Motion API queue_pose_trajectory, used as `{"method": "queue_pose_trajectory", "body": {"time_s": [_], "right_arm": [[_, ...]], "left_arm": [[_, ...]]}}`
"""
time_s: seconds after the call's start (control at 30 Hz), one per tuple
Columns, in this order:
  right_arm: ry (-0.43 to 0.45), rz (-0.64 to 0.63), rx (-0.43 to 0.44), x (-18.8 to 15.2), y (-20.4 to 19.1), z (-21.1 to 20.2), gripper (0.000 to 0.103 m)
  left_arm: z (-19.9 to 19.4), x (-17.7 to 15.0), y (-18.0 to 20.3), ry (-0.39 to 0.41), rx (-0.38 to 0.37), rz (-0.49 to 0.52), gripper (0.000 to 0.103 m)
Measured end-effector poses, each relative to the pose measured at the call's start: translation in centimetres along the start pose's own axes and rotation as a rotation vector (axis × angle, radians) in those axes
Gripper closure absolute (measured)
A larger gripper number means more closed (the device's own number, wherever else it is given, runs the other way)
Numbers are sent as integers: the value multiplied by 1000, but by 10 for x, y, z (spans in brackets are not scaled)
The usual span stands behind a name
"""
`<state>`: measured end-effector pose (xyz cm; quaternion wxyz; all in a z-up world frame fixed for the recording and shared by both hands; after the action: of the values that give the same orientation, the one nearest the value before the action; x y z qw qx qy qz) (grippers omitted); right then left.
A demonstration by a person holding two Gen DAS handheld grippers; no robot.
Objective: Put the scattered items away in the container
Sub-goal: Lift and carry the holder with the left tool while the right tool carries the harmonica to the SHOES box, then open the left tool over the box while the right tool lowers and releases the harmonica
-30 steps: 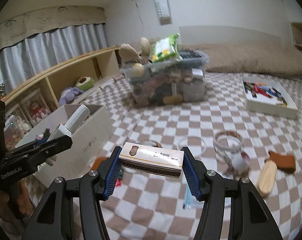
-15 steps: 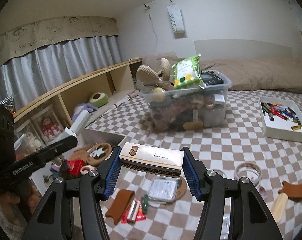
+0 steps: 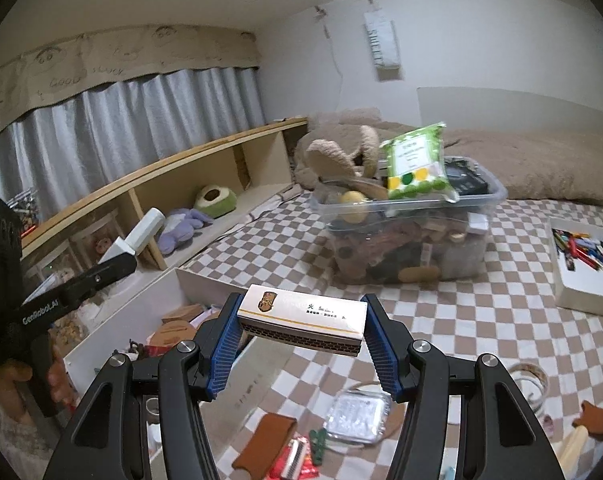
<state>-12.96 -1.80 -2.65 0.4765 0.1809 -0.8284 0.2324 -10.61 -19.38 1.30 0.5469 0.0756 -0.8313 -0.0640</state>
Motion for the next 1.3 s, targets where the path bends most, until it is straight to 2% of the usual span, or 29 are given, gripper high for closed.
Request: {"method": "queue_pose_trajectory", "body": {"time_s": [0.23,0.53,0.73,0.83,0.97,1.3], "right_arm": [[-37,-57,34,-2,-30,31,43],[-112,-131,115,-19,-73,63,43],[-185,-184,178,-38,-97,78,43],[-210,-203,195,-47,-104,82,43],[-240,-217,212,-57,-109,87,43],[-265,-211,227,-66,-113,91,43]], "left_arm": [[6,-5,-26,-17,37,26,57],[16,-12,-68,-38,72,-42,57],[27,-24,-105,-86,114,-114,57],[28,-28,-118,-102,59,-199,57],[30,-31,-125,-119,42,-253,57],[55,-25,-118,-146,41,-257,57]]}}
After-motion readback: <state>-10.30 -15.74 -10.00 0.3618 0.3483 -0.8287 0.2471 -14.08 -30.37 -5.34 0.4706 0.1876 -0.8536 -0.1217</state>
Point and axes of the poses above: each gripper's, at about its wrist camera, not at the fingertips, and z roughly the way its jaws point, y to its right, x to its top, the point moved 5 cm from there along z, roughly the way its jaws point
